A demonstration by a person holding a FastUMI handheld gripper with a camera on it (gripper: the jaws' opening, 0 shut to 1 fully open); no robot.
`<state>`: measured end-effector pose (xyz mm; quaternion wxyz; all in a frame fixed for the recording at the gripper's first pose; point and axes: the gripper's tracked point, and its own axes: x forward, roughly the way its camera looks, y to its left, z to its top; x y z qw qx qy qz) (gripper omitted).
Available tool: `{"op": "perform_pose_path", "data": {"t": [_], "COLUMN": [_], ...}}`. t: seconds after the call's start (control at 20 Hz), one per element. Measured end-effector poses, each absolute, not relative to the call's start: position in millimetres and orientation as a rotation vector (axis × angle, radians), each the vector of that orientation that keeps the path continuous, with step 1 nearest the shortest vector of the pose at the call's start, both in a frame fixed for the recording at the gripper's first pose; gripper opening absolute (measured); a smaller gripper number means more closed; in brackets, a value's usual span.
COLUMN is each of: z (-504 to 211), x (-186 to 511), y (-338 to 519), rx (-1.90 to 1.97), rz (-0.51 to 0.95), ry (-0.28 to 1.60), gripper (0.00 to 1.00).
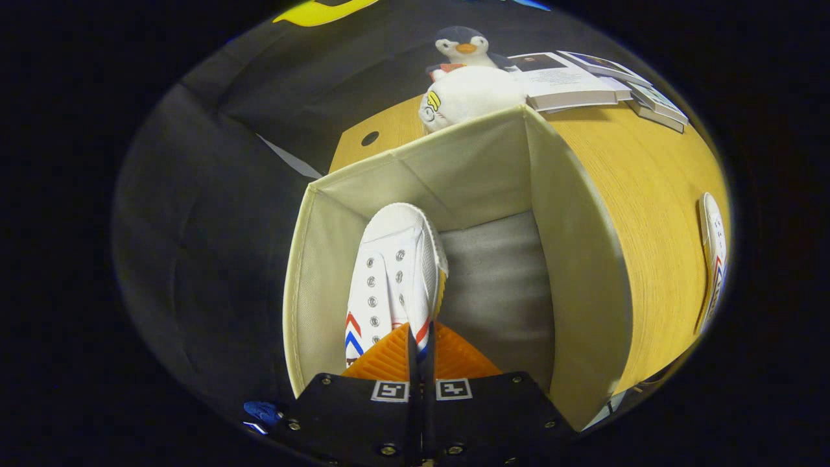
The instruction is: Open the storage box then place both shoes into the box .Put the left shoe in first, then the right shoe, with the right side of both shoes facing outward in a uniform manner.
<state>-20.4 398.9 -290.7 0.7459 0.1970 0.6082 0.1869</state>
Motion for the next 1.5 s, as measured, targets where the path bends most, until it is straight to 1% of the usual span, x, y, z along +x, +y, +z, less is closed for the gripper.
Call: {"op": "perform_pose_path", "data": {"t": [0.05,0.2,0.25,0.3,0.4,0.65,0.9,1.15,1.5], "z": [-292.7,-283.7,-281.3,-277.9,-265.6,-227.6,-192.8,-184.4,-195.5], "x": [-21.9,-21.1,-17.3,-15.7,-15.9,-7.9,7.3,15.9,22.2], "y": [401.5,409.0,411.2,410.3,410.6,385.7,346.1,292.9,214.0], "rx": [0.428,0.46,0.469,0.468,0.473,0.409,0.426,0.375,0.326], "rz": [0.417,0.483,0.502,0.521,0.558,0.612,0.618,0.578,0.473], "ry": [1.335,1.31,1.296,1.29,1.257,1.133,1.034,0.977,0.95], "gripper": [0.01,0.16,0.33,0.43,0.97,0.98,0.98,0.98,0.98]}}
